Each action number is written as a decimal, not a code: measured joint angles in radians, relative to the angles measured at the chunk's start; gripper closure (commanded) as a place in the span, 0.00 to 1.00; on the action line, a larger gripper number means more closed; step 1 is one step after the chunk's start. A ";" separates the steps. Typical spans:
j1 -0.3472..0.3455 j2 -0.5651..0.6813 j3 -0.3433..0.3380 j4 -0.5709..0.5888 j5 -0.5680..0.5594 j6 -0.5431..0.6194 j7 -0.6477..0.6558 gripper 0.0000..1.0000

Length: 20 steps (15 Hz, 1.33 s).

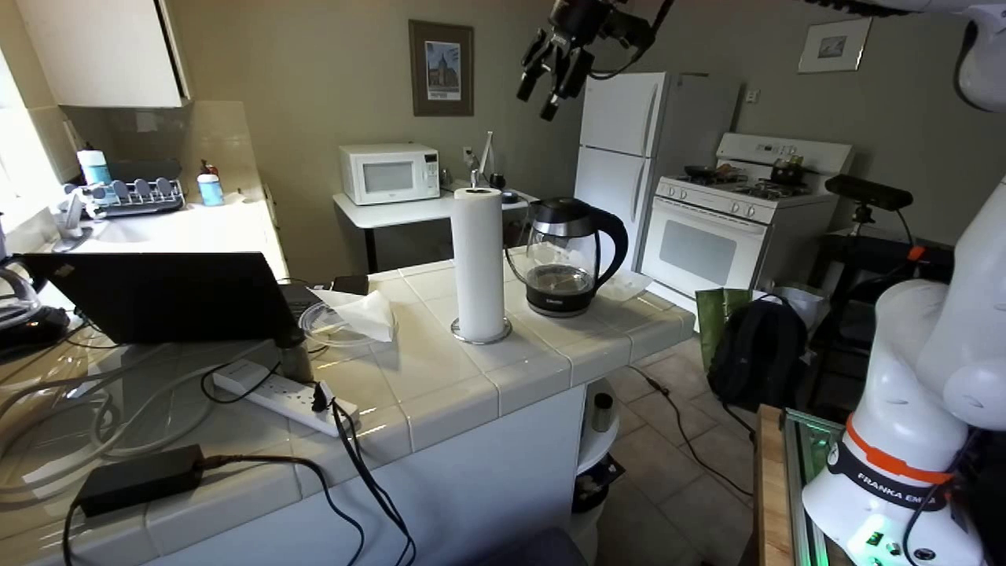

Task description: Move the toilet paper roll and stand to the back right side of the counter.

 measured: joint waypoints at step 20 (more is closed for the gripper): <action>-0.059 0.256 0.035 0.224 0.065 -0.016 0.116 0.30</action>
